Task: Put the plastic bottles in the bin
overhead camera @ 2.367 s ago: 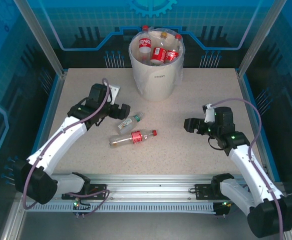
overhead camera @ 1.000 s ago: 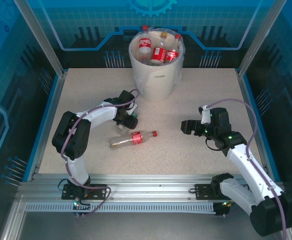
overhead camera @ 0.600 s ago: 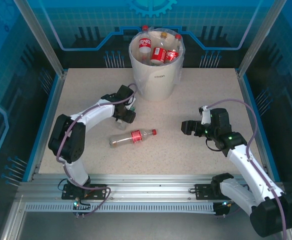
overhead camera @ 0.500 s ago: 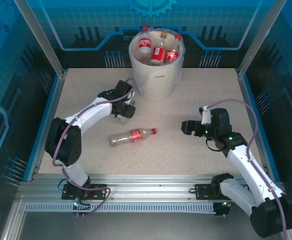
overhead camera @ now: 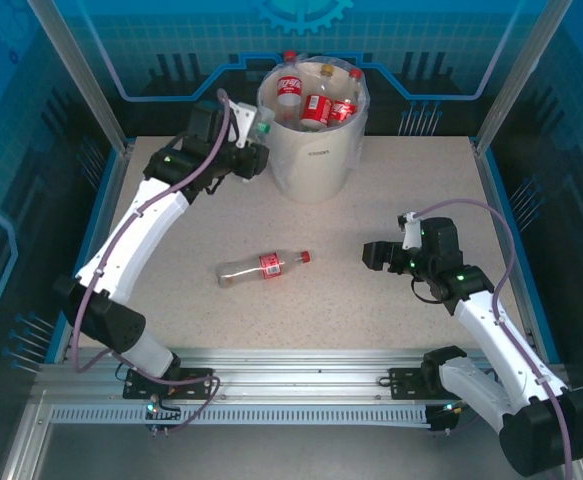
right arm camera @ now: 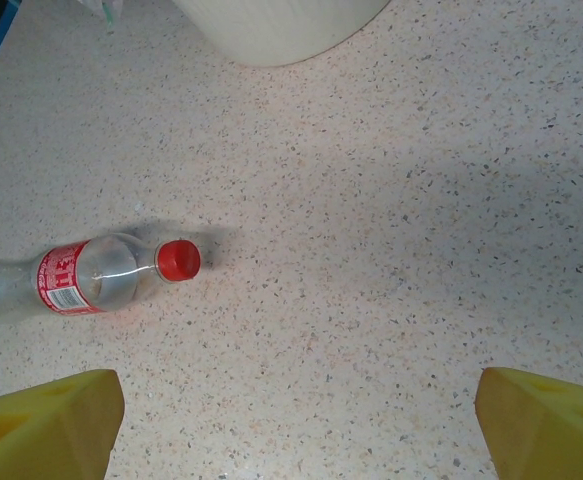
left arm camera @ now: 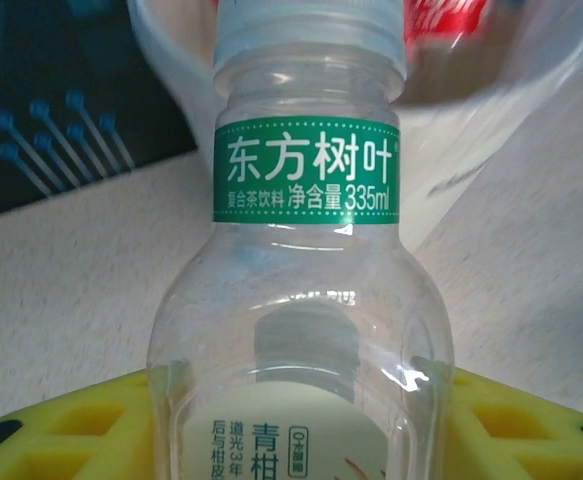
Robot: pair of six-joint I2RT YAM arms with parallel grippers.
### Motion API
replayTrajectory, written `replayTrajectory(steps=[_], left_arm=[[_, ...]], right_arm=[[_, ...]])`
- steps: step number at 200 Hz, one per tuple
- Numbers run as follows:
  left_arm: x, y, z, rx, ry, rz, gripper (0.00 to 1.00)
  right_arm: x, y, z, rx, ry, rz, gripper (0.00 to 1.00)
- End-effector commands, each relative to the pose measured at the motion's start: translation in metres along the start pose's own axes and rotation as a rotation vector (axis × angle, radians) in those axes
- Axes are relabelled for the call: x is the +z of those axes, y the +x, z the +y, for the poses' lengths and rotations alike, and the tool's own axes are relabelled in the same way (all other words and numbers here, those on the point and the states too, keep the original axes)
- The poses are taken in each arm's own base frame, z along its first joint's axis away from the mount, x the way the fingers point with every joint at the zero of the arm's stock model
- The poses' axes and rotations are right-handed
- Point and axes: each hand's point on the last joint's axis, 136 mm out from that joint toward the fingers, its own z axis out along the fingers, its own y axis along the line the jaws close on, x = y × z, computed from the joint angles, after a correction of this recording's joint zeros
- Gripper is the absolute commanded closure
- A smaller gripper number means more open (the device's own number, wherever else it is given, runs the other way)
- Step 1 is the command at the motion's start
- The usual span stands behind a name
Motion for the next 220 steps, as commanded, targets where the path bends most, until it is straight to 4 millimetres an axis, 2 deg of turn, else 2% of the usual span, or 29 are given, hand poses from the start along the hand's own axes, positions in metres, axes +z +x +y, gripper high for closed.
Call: replayTrajectory(steps=[1, 15, 55, 75, 91, 127, 162, 220], left_arm=[[-0.011, -0.034, -0.016, -0.050, 0.111, -0.075, 0.52], [-0.008, -0.054, -0.018, -0.077, 0.127, -0.104, 0.53], [0.020, -0.112, -0.007, -0.183, 0.110, -0.220, 0.59], [0.035, -0.132, 0.001, -0.243, 0.100, -0.264, 0.61], [0.053, -0.139, 0.008, -0.298, 0.094, -0.277, 0.62], [0.100, -0.133, 0.028, -0.392, 0.045, -0.278, 0.67], [0.134, -0.121, 0.044, -0.406, -0.028, -0.276, 0.67], [0.172, -0.087, 0.039, -0.407, -0.008, -0.171, 0.67]], right_arm=[[-0.003, 0.001, 0.004, -0.004, -0.013, -0.014, 0.08], [-0.005, 0.000, 0.004, -0.005, -0.012, -0.019, 0.08], [-0.010, 0.001, 0.003, -0.001, -0.003, -0.028, 0.08], [-0.015, 0.001, 0.002, -0.002, 0.007, -0.041, 0.08], [-0.017, 0.001, 0.002, 0.000, 0.009, -0.048, 0.08], [-0.021, 0.000, 0.004, -0.004, 0.005, -0.053, 0.08], [-0.025, -0.001, 0.005, -0.010, 0.004, -0.061, 0.08], [-0.022, 0.000, 0.006, -0.007, -0.004, -0.056, 0.08]])
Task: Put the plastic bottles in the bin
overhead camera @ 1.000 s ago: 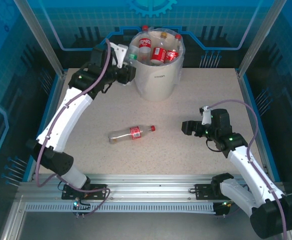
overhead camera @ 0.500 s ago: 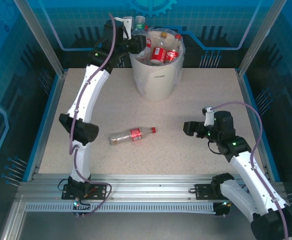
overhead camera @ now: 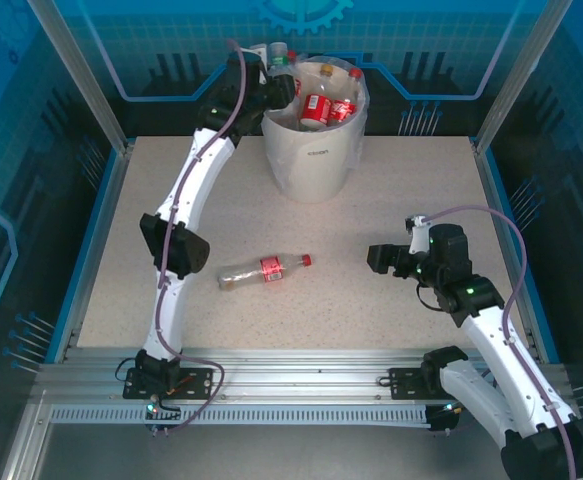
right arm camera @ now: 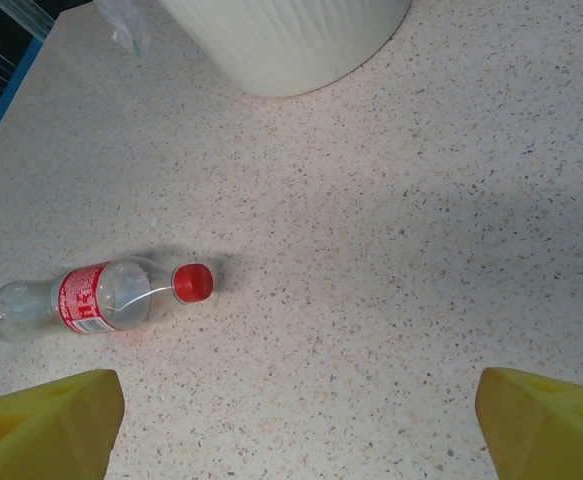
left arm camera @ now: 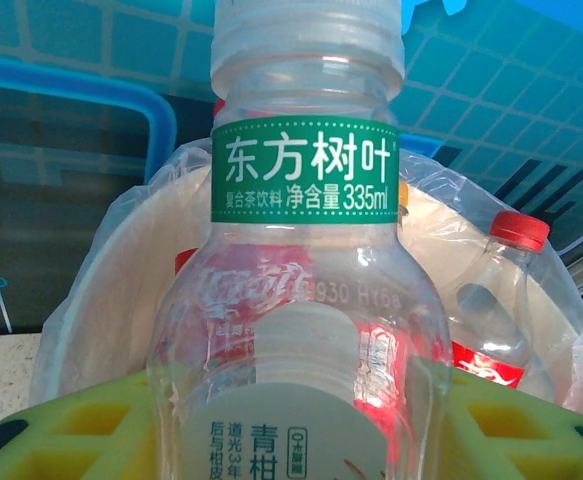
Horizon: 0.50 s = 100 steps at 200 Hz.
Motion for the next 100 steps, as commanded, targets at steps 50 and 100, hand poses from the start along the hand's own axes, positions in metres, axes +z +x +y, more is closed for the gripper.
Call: replayTrajectory(steps=[50, 100], left_arm=[[0.034, 0.066, 0.018, -0.037, -0.018, 0.183, 0.68], [0.048, 0.096, 0.013, -0.050, 0.020, 0.260, 0.66]], right_arm=[[0.003, 0.005, 0.000, 0.011, 0.001, 0.017, 0.08], [0.004, 0.005, -0.001, 0.014, 0.007, 0.015, 0.08]])
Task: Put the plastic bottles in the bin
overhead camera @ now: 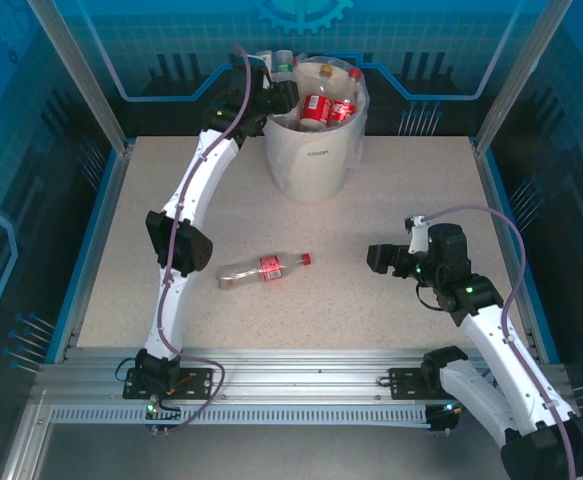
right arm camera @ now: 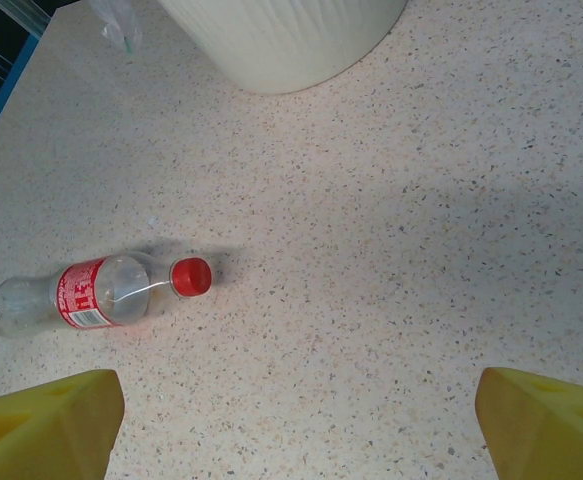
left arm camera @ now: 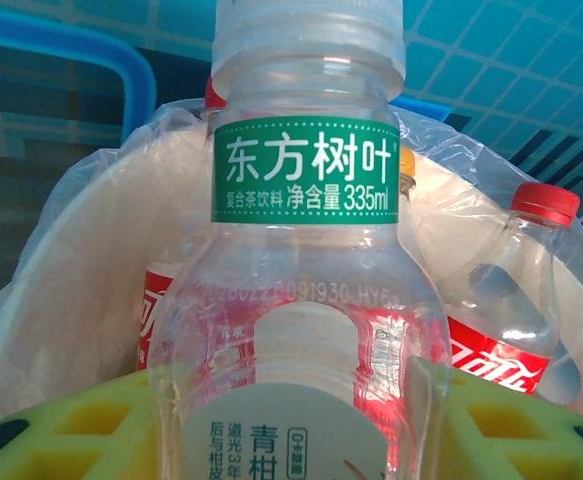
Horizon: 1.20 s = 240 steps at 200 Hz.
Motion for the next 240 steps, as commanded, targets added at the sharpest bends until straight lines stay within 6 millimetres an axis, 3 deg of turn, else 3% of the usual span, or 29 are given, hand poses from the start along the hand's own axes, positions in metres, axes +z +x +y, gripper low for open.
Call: replayTrajectory(steps=[1, 28, 52, 70, 82, 108, 137, 184, 222, 240], left_arm=[[0.031, 0.074, 0.014, -0.053, -0.013, 0.213, 0.66], [0.026, 0.070, 0.004, -0.001, 0.023, 0.207, 0.45], [0.015, 0.053, -0.008, 0.037, 0.063, 0.163, 0.15], [0.004, 0.037, -0.018, 0.065, 0.089, 0.124, 0.03], [-0.004, 0.027, -0.024, 0.082, 0.096, 0.094, 0.01], [-0.018, 0.005, -0.032, 0.102, 0.096, 0.031, 0.02], [-0.028, -0.010, -0.038, 0.112, 0.090, -0.019, 0.22], [-0.012, 0.016, -0.035, 0.133, 0.057, 0.036, 0.46], [0.004, 0.036, -0.023, 0.146, 0.021, 0.093, 0.52], [-0.001, 0.028, -0.028, 0.147, 0.039, 0.072, 0.51]], right_arm=[[0.002, 0.004, 0.000, 0.008, 0.005, 0.007, 0.08], [0.002, 0.005, -0.001, 0.009, 0.010, 0.010, 0.08], [0.004, 0.005, -0.002, 0.010, 0.013, 0.011, 0.08], [0.005, 0.006, -0.002, 0.013, 0.009, 0.014, 0.08], [0.006, 0.007, -0.003, 0.014, 0.008, 0.015, 0.08], [0.008, 0.008, -0.003, 0.017, 0.005, 0.020, 0.08], [0.009, 0.009, -0.003, 0.018, 0.005, 0.021, 0.08], [0.010, 0.011, -0.003, 0.019, 0.002, 0.022, 0.08], [0.008, 0.010, -0.004, 0.015, 0.009, 0.017, 0.08], [0.007, 0.010, -0.004, 0.013, 0.012, 0.019, 0.08]])
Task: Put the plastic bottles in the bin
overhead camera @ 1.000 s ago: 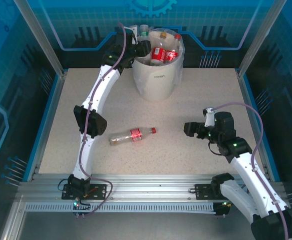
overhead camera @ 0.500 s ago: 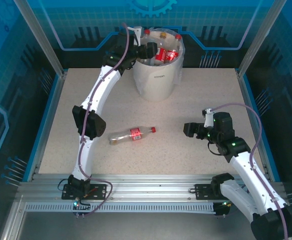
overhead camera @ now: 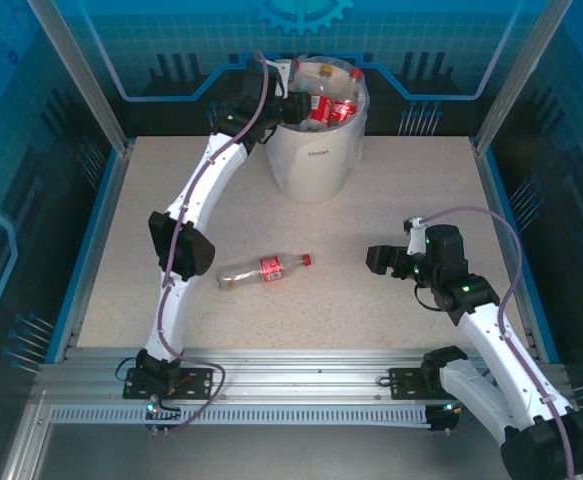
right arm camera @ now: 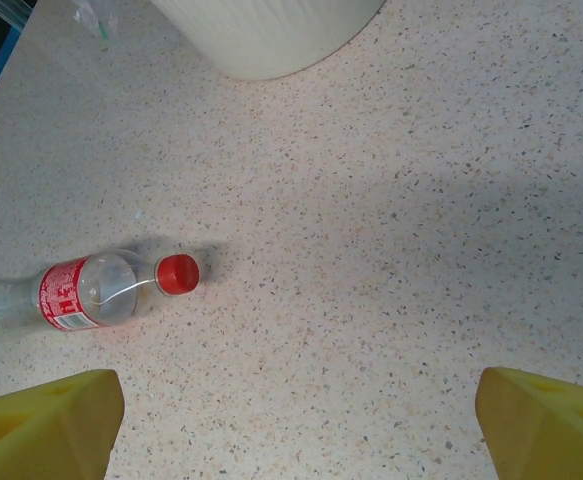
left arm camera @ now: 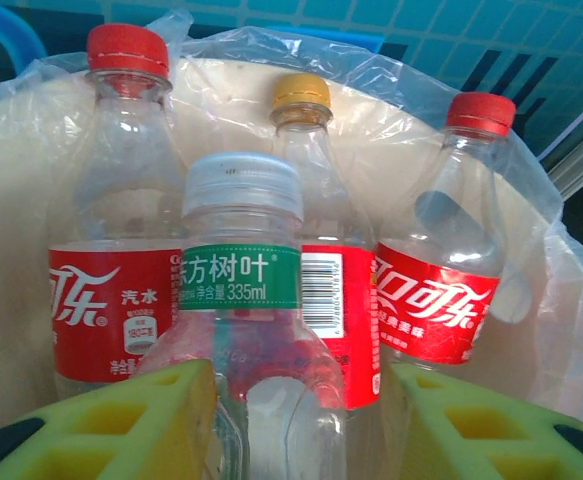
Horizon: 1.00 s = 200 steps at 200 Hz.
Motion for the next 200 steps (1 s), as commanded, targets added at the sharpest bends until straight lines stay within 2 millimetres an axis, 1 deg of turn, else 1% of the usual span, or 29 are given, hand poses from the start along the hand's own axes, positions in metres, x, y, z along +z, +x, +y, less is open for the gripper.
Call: replayTrajectory(steps=[1, 19, 31, 53, 66, 84, 100, 113, 125, 136, 140, 153, 179, 190, 200], left_arm=[[0.001, 0.005, 0.002, 0.018, -0.012, 0.020, 0.51], [-0.014, -0.020, -0.009, 0.029, 0.020, -0.049, 0.41], [-0.030, -0.039, -0.018, 0.046, 0.047, -0.101, 0.33], [-0.070, -0.076, -0.038, 0.113, 0.098, -0.192, 0.16], [-0.096, -0.094, -0.046, 0.156, 0.107, -0.236, 0.10], [-0.132, -0.107, -0.055, 0.212, 0.112, -0.262, 0.08], [-0.159, -0.105, -0.056, 0.251, 0.100, -0.247, 0.08], [-0.176, -0.093, -0.052, 0.275, 0.084, -0.205, 0.08], [-0.188, -0.074, -0.047, 0.295, 0.070, -0.152, 0.08], [-0.199, -0.053, -0.042, 0.319, 0.062, -0.101, 0.09], [-0.200, -0.042, -0.038, 0.326, 0.056, -0.075, 0.09], [-0.212, -0.010, -0.030, 0.355, 0.047, 0.014, 0.10], [-0.228, 0.064, -0.010, 0.347, 0.035, 0.193, 0.10], [-0.232, 0.099, -0.002, 0.320, 0.040, 0.258, 0.10], [-0.236, 0.133, -0.001, 0.293, 0.079, 0.332, 0.09]], right_arm=[[-0.001, 0.003, 0.002, -0.007, -0.002, 0.000, 0.08], [-0.001, 0.002, 0.002, -0.007, -0.002, 0.000, 0.08], [0.000, 0.002, 0.002, -0.007, -0.003, 0.001, 0.08], [0.001, 0.001, 0.002, -0.009, -0.001, 0.007, 0.08], [0.002, 0.001, 0.002, -0.012, -0.002, 0.007, 0.08], [0.004, 0.001, 0.002, -0.012, -0.002, 0.012, 0.08], [0.007, 0.001, 0.002, -0.011, -0.007, 0.018, 0.08], [0.010, 0.002, 0.002, -0.010, -0.009, 0.023, 0.08], [0.012, 0.002, 0.002, -0.011, -0.010, 0.027, 0.08], [0.013, 0.002, 0.001, -0.012, -0.009, 0.031, 0.08], [0.013, 0.002, 0.002, -0.015, -0.009, 0.032, 0.08], [0.014, 0.002, 0.001, -0.022, -0.006, 0.034, 0.08], [0.017, 0.002, 0.000, -0.037, -0.006, 0.042, 0.08], [0.020, 0.004, -0.001, -0.041, -0.005, 0.052, 0.08], [0.021, 0.006, -0.001, -0.040, -0.004, 0.061, 0.08]])
